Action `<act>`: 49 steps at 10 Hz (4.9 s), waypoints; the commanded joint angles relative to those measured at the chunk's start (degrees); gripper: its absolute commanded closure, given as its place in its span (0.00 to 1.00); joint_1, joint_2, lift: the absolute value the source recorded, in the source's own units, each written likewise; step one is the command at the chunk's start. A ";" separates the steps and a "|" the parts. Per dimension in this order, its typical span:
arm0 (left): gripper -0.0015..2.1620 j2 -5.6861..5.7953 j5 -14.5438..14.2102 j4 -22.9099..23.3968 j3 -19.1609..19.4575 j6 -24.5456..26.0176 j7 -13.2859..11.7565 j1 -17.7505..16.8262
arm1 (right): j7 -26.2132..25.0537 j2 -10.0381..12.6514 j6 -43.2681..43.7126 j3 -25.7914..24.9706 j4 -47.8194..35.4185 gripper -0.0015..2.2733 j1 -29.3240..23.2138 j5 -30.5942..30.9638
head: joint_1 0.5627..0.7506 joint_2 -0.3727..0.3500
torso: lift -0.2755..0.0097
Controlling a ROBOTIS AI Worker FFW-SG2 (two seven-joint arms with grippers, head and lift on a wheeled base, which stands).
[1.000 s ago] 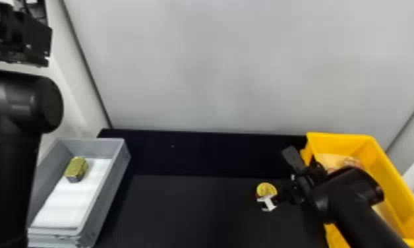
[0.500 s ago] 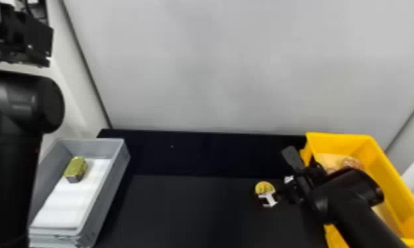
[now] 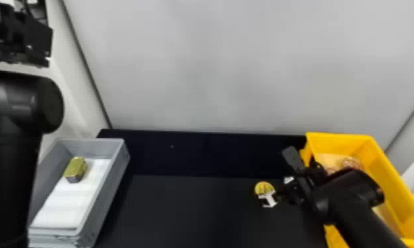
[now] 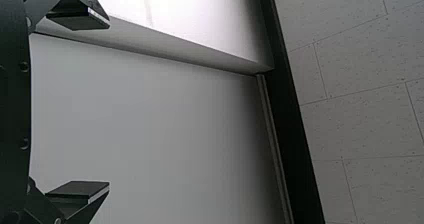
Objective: Pick up the round yellow can and place it in the yellow rectangular box
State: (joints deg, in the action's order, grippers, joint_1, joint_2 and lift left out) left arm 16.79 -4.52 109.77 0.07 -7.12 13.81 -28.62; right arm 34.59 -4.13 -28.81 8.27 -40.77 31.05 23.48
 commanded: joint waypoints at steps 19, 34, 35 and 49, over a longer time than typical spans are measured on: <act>0.06 2.03 0.39 6.51 3.36 6.86 -0.44 1.20 | 9.46 -11.07 -31.07 -20.14 -61.10 0.27 -7.94 12.40 | 0.53 0.59 | 0.93; 0.06 2.47 0.48 6.95 3.45 6.24 -0.88 1.38 | -0.12 -13.88 -17.36 -27.87 -32.18 0.27 -12.33 -1.93 | 0.53 0.59 | 0.93; 0.06 2.47 0.48 6.95 3.45 6.24 -0.88 1.46 | -0.65 -14.59 -17.00 -27.87 -30.69 0.27 -12.51 -2.90 | 0.53 0.59 | 0.93; 0.06 1.94 0.83 7.03 3.19 5.36 -0.97 1.20 | -4.87 -16.52 -16.65 -26.82 -21.02 0.27 -14.00 -11.17 | 0.53 0.59 | 0.93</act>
State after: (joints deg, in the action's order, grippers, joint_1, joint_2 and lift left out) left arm 18.75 -3.72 116.80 3.27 -1.70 12.82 -27.40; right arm 29.85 -20.60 -45.20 -18.65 -62.14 17.09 12.38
